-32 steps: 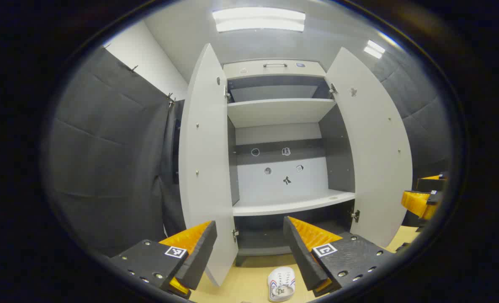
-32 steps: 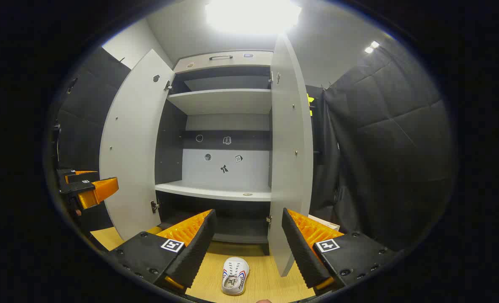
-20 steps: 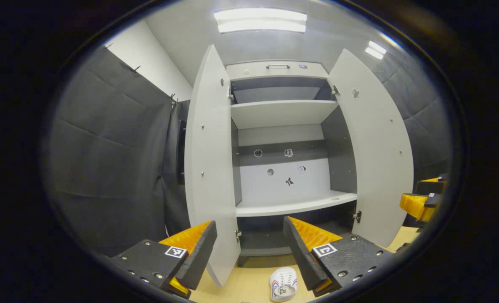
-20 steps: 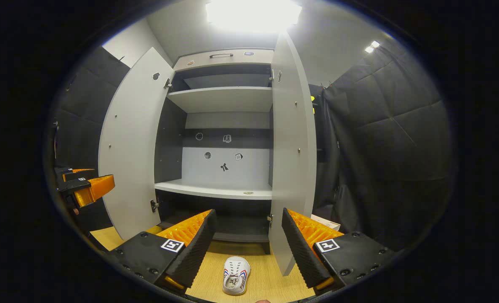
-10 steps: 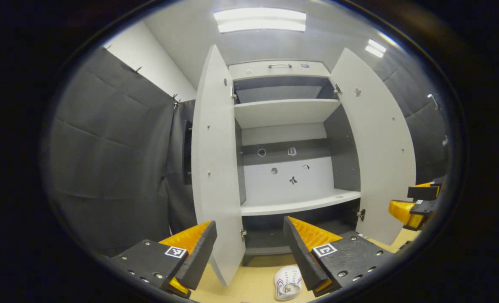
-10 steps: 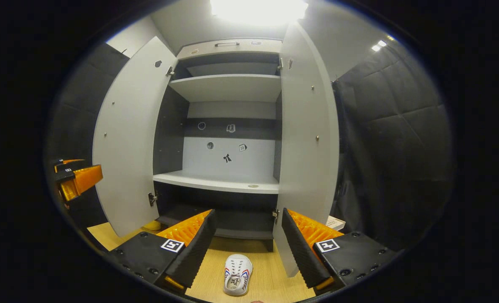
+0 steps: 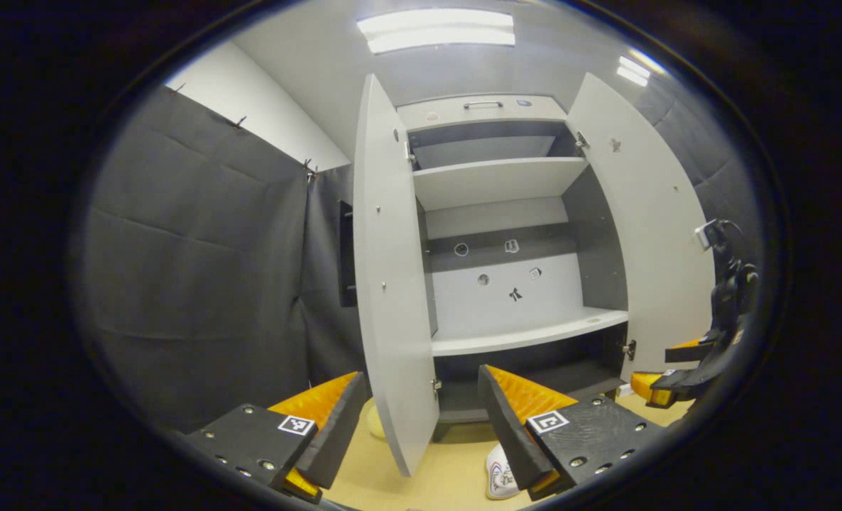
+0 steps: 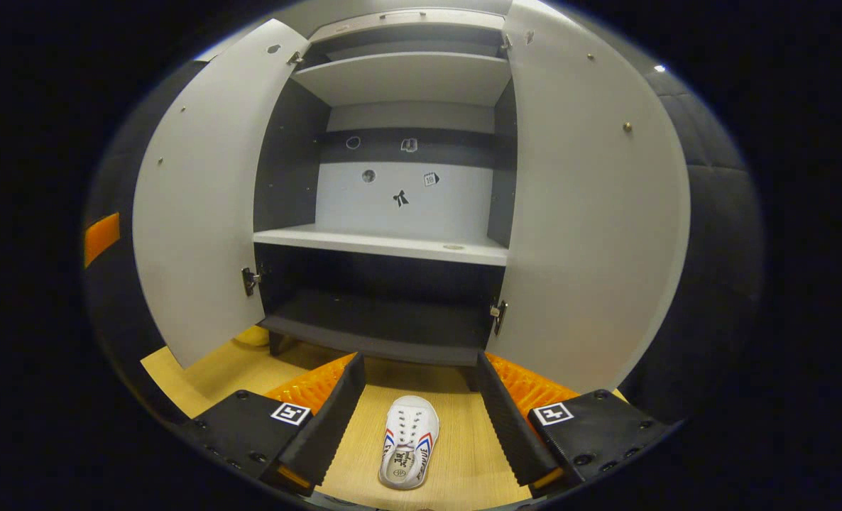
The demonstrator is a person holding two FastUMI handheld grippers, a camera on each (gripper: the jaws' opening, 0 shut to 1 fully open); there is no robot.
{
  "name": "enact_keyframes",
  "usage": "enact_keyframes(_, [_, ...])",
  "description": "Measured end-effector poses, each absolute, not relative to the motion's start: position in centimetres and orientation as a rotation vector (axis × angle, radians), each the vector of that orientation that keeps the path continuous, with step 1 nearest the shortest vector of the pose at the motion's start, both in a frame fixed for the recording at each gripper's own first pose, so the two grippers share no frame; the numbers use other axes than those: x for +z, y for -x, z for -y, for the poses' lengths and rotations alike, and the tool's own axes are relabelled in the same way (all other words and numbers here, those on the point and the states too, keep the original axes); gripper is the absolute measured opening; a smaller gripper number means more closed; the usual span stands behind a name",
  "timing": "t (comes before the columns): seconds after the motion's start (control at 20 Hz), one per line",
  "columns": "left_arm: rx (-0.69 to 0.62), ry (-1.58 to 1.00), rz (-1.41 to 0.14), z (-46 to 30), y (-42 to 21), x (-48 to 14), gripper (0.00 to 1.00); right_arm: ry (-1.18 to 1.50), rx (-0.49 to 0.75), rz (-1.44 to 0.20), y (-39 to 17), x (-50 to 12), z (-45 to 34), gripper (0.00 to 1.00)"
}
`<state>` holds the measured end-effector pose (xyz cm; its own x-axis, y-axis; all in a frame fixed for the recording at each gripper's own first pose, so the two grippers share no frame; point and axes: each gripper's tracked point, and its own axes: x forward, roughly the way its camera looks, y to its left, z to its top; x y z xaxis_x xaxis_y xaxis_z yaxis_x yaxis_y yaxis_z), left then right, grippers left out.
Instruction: Grab one shoe with the right hand and put it into the shoe cabinet, grab the other shoe with the left hand and put it into the shoe cabinet; then close the right door with the right hand and the left door with the left hand.
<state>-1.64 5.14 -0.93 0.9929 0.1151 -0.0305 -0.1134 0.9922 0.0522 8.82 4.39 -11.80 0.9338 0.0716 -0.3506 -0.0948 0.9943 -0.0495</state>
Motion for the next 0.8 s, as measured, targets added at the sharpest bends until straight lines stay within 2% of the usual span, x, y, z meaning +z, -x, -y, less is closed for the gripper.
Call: enact_keyframes(0.8, [0.240,-0.105,-0.107,-8.4,4.3,-2.2,0.92,0.066,0.241,-0.794,-8.9,-27.6,-7.6,0.98])
